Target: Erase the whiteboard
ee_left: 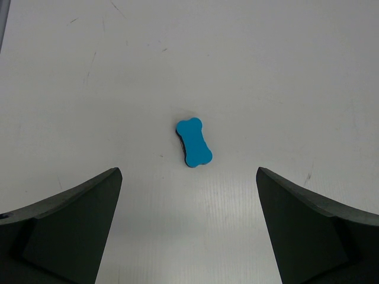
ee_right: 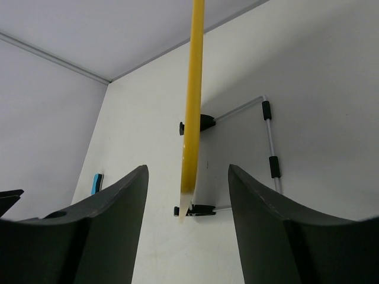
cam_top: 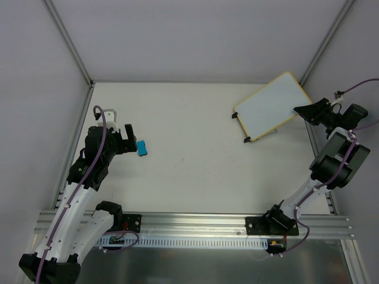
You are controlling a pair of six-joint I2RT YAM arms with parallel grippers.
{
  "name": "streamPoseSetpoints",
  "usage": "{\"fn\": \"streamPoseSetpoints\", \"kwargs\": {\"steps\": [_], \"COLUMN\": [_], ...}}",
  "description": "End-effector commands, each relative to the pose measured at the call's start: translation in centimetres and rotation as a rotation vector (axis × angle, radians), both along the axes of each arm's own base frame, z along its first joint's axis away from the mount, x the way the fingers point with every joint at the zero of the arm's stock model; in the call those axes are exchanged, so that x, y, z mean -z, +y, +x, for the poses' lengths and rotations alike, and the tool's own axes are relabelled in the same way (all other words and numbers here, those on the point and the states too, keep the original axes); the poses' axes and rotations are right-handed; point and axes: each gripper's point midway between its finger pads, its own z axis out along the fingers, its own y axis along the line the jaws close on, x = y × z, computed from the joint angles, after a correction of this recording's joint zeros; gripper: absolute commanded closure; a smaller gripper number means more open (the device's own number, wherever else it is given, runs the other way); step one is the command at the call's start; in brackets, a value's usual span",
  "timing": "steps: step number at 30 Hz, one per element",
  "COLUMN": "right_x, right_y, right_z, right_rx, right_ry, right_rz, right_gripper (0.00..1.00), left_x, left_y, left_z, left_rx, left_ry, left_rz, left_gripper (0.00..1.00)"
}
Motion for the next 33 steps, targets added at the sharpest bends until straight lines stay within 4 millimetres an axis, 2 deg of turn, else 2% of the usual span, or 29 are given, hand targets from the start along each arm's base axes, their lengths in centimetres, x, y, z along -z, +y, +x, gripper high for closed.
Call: {"fn": "streamPoseSetpoints", "kwargs": {"steps": [1, 2, 6, 8, 10, 12, 14, 15, 17, 18, 21, 22, 24, 25, 27, 28, 29, 33], "right_x": [-2.6, -2.4, -2.2, -2.4, -2.0, -2.5, -2.1, -2.7, -2.0, -2.9, -2.2, -3.6, -4.1, -5.9, -7.3, -8.1, -10.3, -15.0], "right_y": [-1.5, -1.6, -1.9, -1.9, -1.8, -1.8, -1.8, -1.8, -1.7, -1.7, -1.4, -1.0, -0.8, 0.1, 0.6, 1.7, 2.6, 6.4], "right_z": [-0.8, -0.9, -1.4, -1.6, -2.1, -2.6, -3.2, -3.6, -4.5, -5.1, -7.1, -8.2, -9.5, -10.7, -12.0, -12.7, -13.7, -16.8], "right_rx": [0.059, 0.068, 0.096, 0.107, 0.119, 0.143, 0.174, 0.188, 0.233, 0.255, 0.332, 0.367, 0.433, 0.451, 0.500, 0.495, 0.514, 0.500], "right_ry": [-0.061, -0.055, -0.046, -0.046, -0.034, -0.037, -0.012, -0.020, 0.023, 0.009, 0.090, 0.080, 0.102, 0.069, 0.058, 0.051, -0.009, -0.124], "right_rz": [-0.060, -0.060, -0.064, -0.068, -0.064, -0.075, -0.070, -0.089, -0.096, -0.140, -0.180, -0.210, -0.240, -0.270, -0.298, -0.308, -0.347, -0.460], "right_gripper": [0.39, 0.29, 0.21, 0.08, 0.01, 0.01, 0.01, 0.01, 0.01, 0.01, 0.01, 0.01, 0.01, 0.01, 0.01, 0.01, 0.01, 0.01], "left_x": [-0.3, -0.3, -0.4, -0.6, -0.7, -0.9, -1.1, -1.2, -1.4, -1.5, -1.9, -2.0, -2.2, -2.2, -2.7, -2.8, -3.3, -6.0], "left_y": [0.1, 0.1, 0.1, 0.1, 0.2, 0.1, 0.2, 0.2, 0.3, 0.4, 0.6, 0.6, 0.9, 0.9, 1.0, 0.8, 0.8, 0.9], "left_z": [-0.1, -0.1, -0.2, -0.2, -0.3, -0.4, -0.5, -0.5, -0.6, -0.7, -0.9, -0.9, -1.1, -1.1, -1.0, -1.1, -1.2, -2.1], "left_rx": [0.003, 0.001, 0.005, 0.004, 0.003, 0.005, 0.004, 0.002, 0.000, -0.001, -0.010, -0.012, -0.024, -0.026, -0.030, -0.024, -0.021, -0.017], "left_ry": [-0.016, -0.017, -0.022, -0.028, -0.032, -0.041, -0.050, -0.052, -0.061, -0.066, -0.085, -0.086, -0.098, -0.098, -0.108, -0.111, -0.125, -0.196], "left_rz": [0.002, 0.002, 0.001, -0.002, -0.001, -0.001, -0.003, -0.004, -0.002, -0.003, -0.003, -0.002, -0.003, 0.000, -0.005, -0.009, -0.016, -0.038], "left_gripper": [0.01, 0.01, 0.01, 0.01, 0.01, 0.01, 0.01, 0.01, 0.01, 0.01, 0.01, 0.01, 0.01, 0.01, 0.01, 0.01, 0.01, 0.01]}}
